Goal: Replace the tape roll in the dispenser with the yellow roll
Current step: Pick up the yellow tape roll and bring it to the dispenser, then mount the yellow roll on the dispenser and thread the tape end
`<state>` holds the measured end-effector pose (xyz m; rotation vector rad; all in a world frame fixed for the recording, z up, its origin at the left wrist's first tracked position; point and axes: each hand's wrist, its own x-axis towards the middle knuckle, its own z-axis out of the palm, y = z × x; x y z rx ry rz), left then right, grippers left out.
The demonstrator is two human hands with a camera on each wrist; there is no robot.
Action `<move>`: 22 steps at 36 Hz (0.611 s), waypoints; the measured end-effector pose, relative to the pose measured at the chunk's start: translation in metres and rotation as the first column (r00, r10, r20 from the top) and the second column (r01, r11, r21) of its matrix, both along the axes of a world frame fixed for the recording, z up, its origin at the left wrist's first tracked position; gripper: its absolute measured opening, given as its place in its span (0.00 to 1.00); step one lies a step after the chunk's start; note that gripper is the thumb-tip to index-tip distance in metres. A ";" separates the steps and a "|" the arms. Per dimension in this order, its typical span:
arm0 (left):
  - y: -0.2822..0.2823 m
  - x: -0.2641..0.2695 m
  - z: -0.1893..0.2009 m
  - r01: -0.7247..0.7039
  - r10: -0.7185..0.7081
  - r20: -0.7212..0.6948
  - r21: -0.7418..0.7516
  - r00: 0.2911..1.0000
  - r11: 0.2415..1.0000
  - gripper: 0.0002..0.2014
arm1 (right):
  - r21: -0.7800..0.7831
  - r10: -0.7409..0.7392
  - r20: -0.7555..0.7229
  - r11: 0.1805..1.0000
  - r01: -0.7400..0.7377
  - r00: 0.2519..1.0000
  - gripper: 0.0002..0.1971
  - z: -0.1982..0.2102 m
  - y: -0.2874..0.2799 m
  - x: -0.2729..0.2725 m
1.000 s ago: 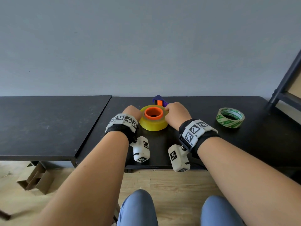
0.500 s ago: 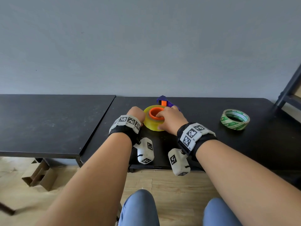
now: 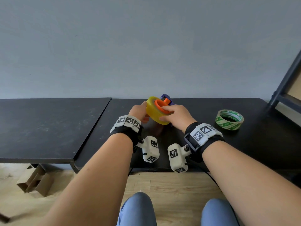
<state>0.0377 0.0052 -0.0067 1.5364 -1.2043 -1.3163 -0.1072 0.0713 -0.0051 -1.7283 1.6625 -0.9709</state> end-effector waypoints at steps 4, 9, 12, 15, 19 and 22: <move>0.004 -0.007 0.008 0.025 -0.029 -0.206 -0.027 0.978 0.999 0.20 | 0.046 -0.021 0.101 0.999 0.016 0.995 0.29 0.002 0.000 -0.008; -0.002 -0.014 0.007 0.055 -0.079 -0.327 -0.082 0.942 0.995 0.15 | 0.069 -0.058 0.170 0.996 0.047 0.984 0.29 -0.003 -0.002 -0.020; -0.006 -0.018 0.006 0.065 -0.103 -0.361 -0.118 0.927 0.991 0.06 | 0.080 -0.073 0.188 0.995 0.059 0.979 0.26 -0.004 -0.004 -0.023; -0.009 -0.024 0.008 0.068 -0.111 -0.414 -0.118 0.903 0.991 0.00 | 0.117 -0.071 0.174 0.992 0.050 0.982 0.24 -0.003 -0.010 -0.025; -0.016 -0.030 0.007 0.095 -0.132 -0.401 -0.111 0.907 0.989 0.17 | 0.114 -0.089 0.199 0.991 0.067 0.976 0.14 0.003 -0.018 -0.027; -0.019 -0.031 0.003 0.109 -0.143 -0.384 -0.109 0.912 0.988 0.19 | 0.093 -0.124 0.232 0.990 0.105 0.965 0.12 0.010 -0.024 -0.028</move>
